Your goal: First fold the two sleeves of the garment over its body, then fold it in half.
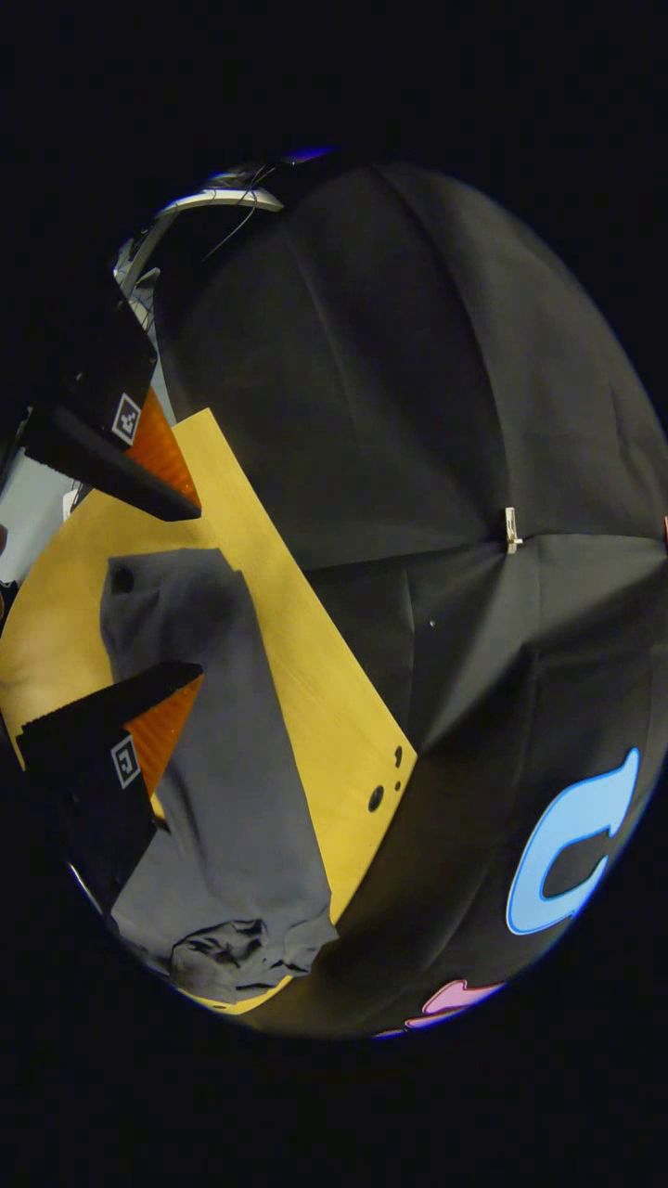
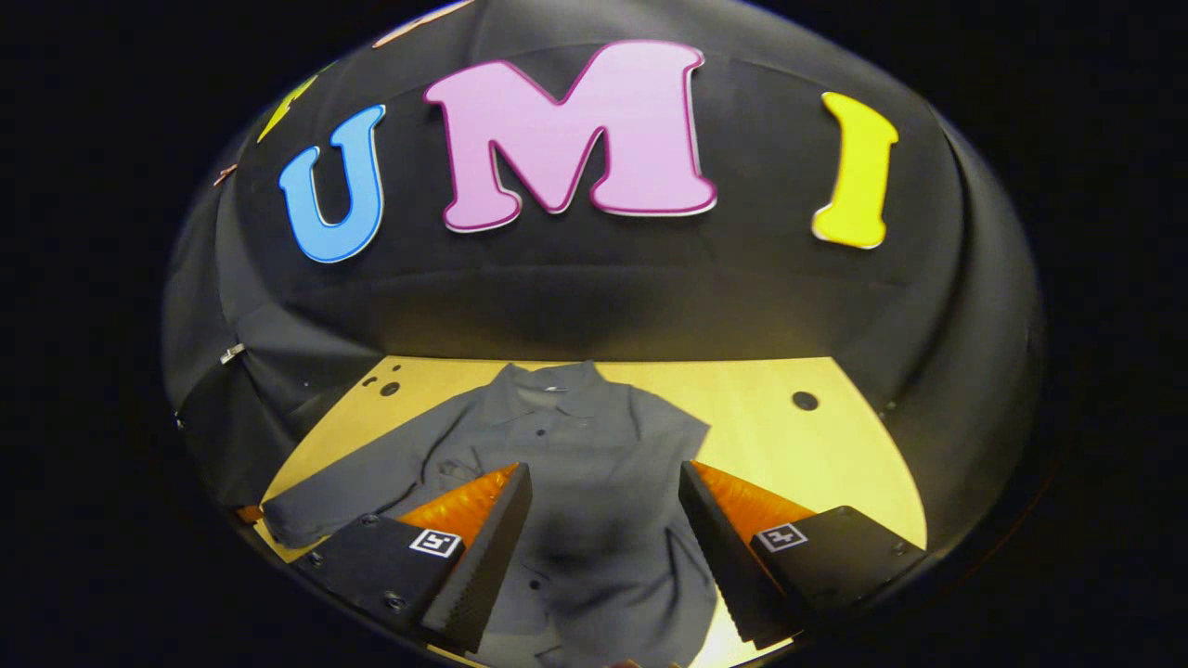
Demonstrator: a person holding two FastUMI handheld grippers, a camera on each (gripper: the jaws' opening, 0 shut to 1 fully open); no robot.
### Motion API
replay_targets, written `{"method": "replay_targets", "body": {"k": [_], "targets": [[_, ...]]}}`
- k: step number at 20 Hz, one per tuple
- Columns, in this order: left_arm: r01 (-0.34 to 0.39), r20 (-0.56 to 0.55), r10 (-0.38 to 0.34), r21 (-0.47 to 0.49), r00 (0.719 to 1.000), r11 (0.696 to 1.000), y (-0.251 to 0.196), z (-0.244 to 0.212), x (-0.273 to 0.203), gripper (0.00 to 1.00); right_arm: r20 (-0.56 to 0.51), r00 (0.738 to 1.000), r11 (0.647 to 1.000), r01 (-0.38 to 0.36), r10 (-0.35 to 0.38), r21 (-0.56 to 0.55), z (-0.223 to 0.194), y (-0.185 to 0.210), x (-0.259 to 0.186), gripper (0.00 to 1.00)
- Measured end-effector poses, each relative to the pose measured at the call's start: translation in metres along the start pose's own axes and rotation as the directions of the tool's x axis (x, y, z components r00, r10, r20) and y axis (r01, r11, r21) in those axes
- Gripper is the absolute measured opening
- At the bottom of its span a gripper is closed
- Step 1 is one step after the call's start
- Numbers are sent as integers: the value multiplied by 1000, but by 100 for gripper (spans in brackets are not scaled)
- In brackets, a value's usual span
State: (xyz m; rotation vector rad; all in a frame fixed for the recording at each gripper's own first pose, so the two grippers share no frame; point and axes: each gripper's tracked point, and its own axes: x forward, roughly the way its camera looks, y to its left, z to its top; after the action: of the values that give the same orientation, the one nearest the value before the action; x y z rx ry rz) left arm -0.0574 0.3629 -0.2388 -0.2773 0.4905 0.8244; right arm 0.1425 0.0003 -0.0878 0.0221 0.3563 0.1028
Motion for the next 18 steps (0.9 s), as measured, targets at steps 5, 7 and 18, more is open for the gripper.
{"method": "replay_targets", "body": {"k": [5,7,18], "targets": [[-13,-93,9,-35,996,999,4,-14,36,94,15,994,993,111,-111,-42,-1,-41,-63,98],[-2,-121,-2,-34,993,999,-2,-20,47,97,19,989,989,146,-146,-25,-4,-52,-85,99],[83,-160,-71,67,984,994,-36,-23,70,70,54,971,970,235,-232,-56,-10,-64,-152,98]]}}
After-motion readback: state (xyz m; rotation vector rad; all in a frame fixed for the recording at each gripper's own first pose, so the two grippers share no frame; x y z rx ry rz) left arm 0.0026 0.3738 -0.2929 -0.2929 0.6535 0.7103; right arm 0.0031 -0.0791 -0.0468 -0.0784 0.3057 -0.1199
